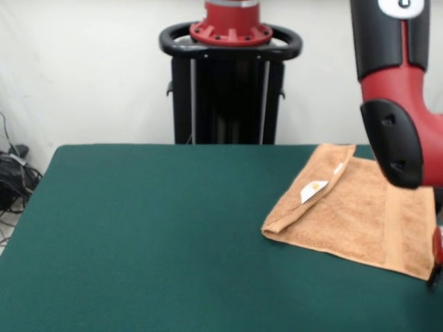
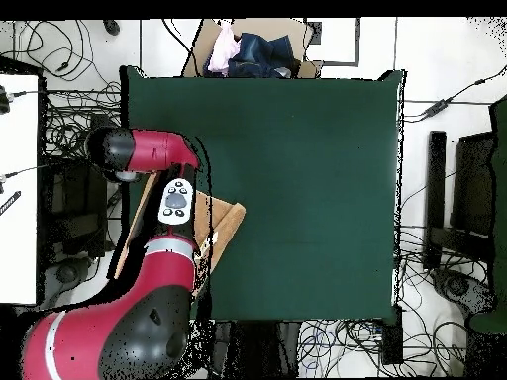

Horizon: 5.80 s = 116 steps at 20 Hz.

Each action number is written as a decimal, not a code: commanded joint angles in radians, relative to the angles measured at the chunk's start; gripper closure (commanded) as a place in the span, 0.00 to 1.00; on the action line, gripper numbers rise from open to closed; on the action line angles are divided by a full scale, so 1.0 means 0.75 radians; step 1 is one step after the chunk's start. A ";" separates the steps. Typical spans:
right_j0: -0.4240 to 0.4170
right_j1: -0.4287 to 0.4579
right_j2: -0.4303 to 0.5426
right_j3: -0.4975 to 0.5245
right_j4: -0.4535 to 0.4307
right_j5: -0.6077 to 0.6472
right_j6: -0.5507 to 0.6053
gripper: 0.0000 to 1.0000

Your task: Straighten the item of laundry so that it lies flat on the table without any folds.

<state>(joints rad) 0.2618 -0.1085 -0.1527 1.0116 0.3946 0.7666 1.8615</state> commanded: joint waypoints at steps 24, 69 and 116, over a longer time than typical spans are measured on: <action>-0.117 -0.416 0.238 0.914 0.015 -0.544 0.142 0.00; -0.584 -0.543 0.493 1.242 -0.441 -0.738 0.057 0.00; -0.700 -0.566 0.532 1.304 -0.651 -0.772 0.102 0.00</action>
<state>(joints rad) -0.2501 -0.5147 0.1747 1.9284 -0.0577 0.1320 1.8615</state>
